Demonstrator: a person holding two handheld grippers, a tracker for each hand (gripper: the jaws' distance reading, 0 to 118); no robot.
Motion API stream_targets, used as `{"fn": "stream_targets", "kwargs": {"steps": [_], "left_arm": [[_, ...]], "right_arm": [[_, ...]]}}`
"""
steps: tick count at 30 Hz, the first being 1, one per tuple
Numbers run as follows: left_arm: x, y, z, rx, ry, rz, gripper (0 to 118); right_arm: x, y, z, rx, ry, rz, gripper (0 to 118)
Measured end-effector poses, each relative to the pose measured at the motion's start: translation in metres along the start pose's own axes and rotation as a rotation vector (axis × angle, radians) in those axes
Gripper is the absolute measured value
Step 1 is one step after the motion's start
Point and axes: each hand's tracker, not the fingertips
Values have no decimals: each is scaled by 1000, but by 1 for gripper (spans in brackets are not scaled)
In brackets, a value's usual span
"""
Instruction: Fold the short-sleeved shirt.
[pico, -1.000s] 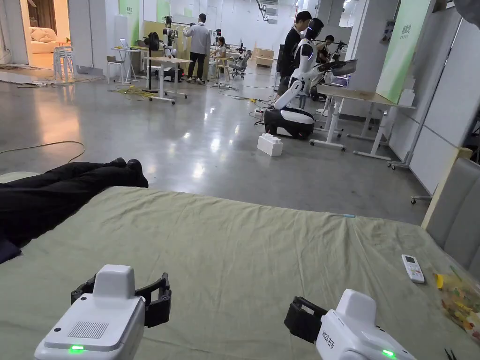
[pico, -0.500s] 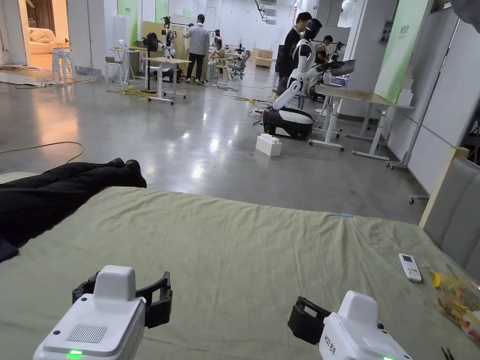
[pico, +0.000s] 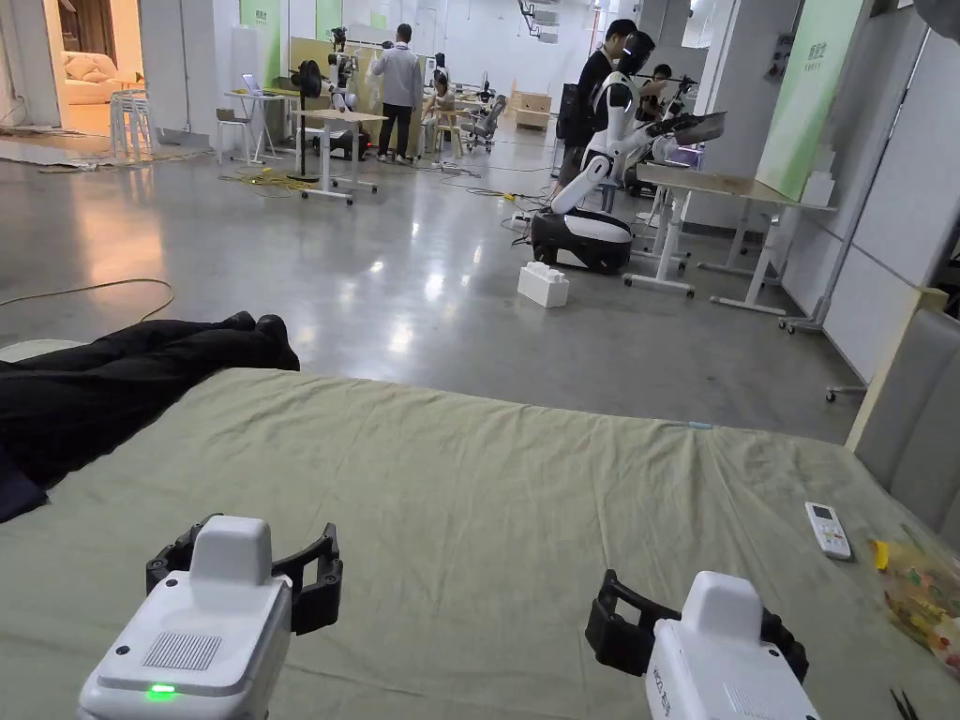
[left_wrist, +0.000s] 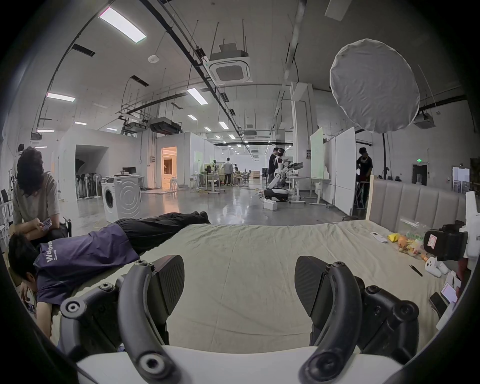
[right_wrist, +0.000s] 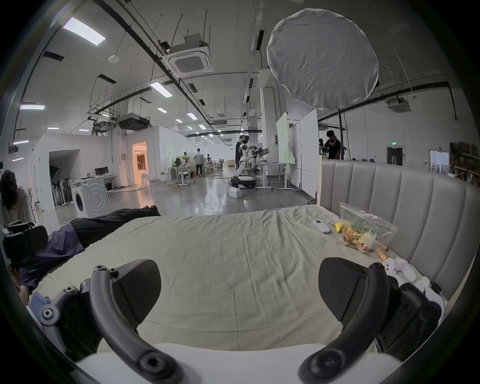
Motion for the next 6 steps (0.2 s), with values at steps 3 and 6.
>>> {"fn": "stream_targets", "kwargs": {"steps": [3, 6], "left_arm": [[-1, 2, -1, 9, -5, -5, 88], [-2, 3, -3, 11, 0, -8, 88]], "right_arm": [[1, 2, -1, 6, 1, -6, 118], [1, 3, -1, 16, 9, -9, 118]]}}
